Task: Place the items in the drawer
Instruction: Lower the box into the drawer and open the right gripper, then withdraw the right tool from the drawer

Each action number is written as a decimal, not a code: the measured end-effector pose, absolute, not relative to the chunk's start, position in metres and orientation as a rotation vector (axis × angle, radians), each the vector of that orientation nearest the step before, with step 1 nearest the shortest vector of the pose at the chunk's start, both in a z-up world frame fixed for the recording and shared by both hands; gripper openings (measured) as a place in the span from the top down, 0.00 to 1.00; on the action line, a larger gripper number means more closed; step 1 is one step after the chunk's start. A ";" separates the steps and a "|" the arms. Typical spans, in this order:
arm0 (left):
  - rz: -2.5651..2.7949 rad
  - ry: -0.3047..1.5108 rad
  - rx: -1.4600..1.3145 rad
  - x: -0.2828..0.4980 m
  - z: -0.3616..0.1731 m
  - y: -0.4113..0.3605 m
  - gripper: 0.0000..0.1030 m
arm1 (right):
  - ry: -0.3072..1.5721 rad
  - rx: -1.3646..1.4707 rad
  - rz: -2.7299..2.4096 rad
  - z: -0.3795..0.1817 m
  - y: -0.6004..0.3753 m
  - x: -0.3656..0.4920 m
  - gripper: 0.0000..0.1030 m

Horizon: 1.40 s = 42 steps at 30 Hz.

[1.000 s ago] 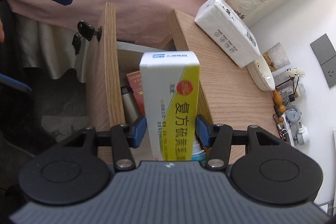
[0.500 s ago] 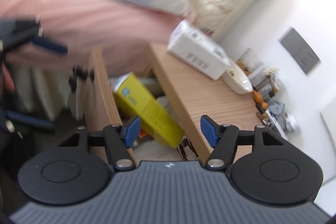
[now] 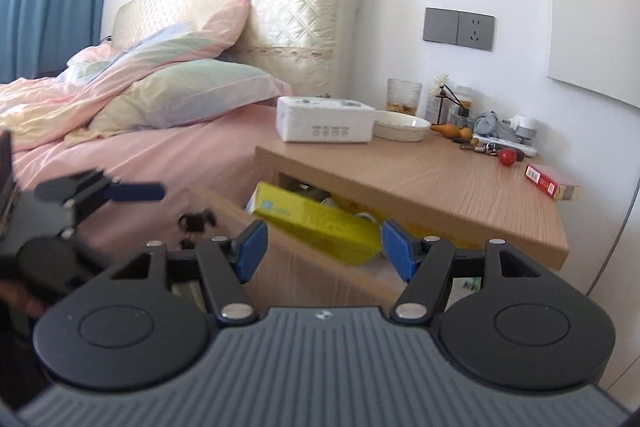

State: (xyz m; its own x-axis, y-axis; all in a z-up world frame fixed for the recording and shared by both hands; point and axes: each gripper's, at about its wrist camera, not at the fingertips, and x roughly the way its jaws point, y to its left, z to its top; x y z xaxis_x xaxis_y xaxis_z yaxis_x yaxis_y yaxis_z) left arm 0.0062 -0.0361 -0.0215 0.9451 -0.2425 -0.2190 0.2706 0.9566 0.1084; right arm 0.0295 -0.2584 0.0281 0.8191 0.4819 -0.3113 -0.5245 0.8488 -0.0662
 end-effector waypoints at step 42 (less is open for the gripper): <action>-0.153 0.241 0.118 0.020 -0.034 -0.033 0.01 | 0.310 0.271 0.134 -0.029 -0.280 0.005 0.00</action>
